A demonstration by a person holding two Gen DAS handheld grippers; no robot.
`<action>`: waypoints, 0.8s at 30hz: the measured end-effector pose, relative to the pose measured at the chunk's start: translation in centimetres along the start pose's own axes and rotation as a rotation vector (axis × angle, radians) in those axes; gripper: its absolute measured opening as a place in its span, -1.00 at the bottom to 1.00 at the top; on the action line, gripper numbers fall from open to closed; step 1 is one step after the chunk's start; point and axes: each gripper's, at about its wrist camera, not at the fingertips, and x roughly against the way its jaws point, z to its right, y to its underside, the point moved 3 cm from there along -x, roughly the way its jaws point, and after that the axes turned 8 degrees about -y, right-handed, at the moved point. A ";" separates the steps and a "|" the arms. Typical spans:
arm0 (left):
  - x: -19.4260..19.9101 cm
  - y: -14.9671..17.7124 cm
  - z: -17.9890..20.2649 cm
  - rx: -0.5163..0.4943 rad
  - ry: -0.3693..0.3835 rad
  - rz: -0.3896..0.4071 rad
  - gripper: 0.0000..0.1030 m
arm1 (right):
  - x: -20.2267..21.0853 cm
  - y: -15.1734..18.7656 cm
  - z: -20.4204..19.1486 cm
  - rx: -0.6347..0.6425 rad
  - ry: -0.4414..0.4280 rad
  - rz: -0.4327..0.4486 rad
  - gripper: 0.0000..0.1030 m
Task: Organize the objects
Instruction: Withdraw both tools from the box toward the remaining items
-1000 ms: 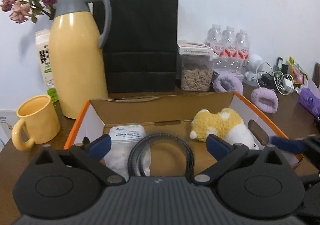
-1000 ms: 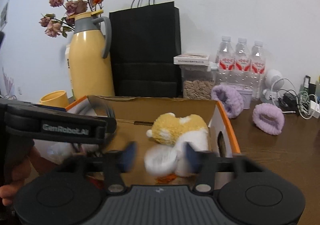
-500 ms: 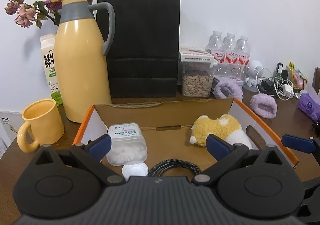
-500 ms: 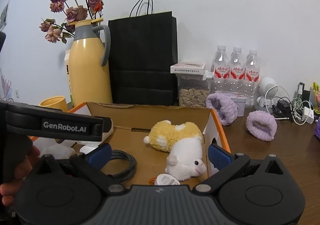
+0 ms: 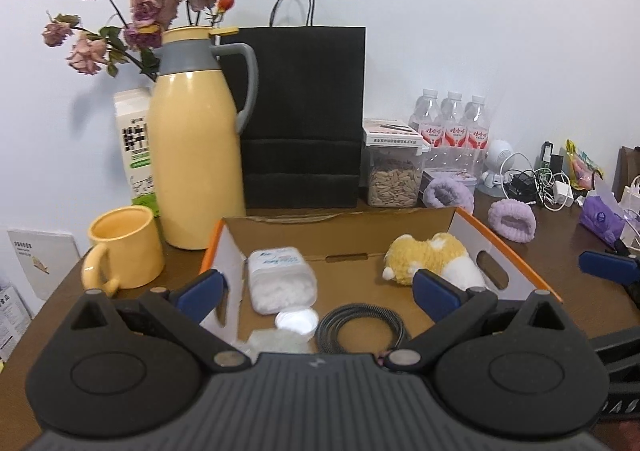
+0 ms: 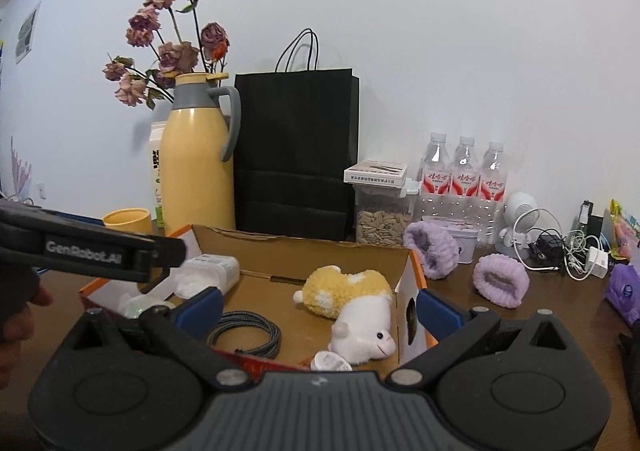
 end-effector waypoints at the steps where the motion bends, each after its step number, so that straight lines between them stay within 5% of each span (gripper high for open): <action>1: 0.5 0.3 -0.3 -0.001 -0.004 -0.002 1.00 | 0.5 0.1 -0.1 0.000 0.000 0.000 1.00; 24: 6.5 8.1 -5.8 0.005 -0.097 -0.157 1.00 | 7.8 6.3 -2.1 -0.027 -0.016 -0.097 1.00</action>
